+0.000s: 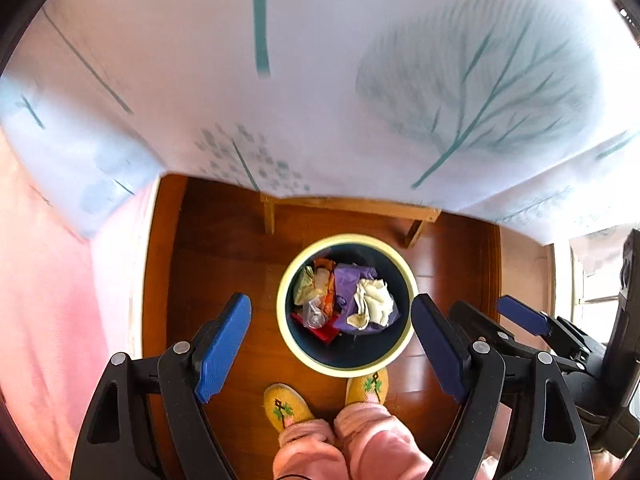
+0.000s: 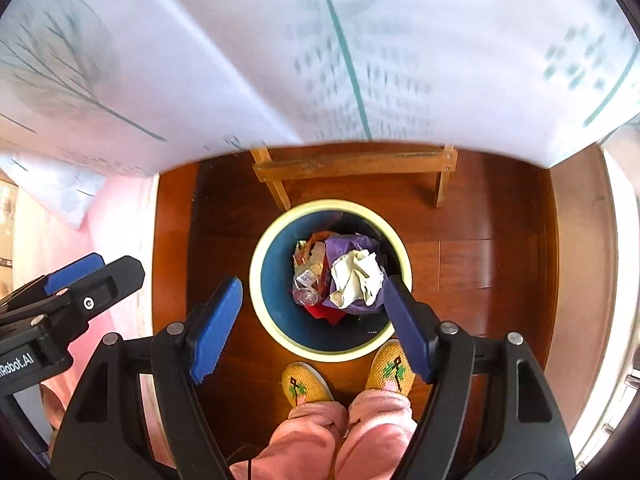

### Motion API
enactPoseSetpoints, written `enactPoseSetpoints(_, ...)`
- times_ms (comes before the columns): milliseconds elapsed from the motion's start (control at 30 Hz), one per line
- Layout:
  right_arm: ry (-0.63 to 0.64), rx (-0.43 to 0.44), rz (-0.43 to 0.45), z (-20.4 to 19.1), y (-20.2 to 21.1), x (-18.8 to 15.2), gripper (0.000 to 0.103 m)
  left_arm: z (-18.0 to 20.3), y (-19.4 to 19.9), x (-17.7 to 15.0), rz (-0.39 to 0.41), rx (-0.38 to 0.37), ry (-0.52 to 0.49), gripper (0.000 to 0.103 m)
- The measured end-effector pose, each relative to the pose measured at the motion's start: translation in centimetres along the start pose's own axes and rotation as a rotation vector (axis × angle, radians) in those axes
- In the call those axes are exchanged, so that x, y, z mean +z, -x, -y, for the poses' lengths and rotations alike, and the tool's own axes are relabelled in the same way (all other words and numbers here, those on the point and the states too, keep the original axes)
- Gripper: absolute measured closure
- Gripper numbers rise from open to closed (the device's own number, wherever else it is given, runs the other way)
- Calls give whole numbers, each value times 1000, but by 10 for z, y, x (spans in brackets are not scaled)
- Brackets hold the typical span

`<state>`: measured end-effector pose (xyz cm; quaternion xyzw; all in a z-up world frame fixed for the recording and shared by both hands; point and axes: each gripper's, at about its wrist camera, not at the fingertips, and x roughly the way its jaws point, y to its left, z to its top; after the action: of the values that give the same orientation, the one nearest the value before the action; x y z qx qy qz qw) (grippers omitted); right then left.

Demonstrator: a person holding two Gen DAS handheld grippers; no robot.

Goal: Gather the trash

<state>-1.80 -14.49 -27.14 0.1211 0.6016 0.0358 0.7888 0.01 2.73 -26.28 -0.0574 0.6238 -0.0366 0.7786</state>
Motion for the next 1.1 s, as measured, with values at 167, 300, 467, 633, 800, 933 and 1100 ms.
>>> enactPoseSetpoints(167,-10,7,28,-8,40,6,32,5,39,11,32,17,7,19)
enactPoseSetpoints(300,-23,16,53,-13,78,11,32,12,75,20,61,18,1,19)
enactPoseSetpoints(467,-32,17,96,-17,131,19,32,20,122,27,104,22,-12,19)
enactPoseSetpoints(633,-12,8,159,-26,192,27,32,30,179,35,165,15,-25,19)
enactPoseSetpoints(800,22,-17,210,-43,257,36,32,41,240,41,245,30,-45,19)
enactPoseSetpoints(933,52,-28,264,-62,306,43,32,48,282,40,302,49,-46,19)
enactPoseSetpoints(1100,57,-36,316,-77,352,51,32,51,320,38,348,63,-33,19)
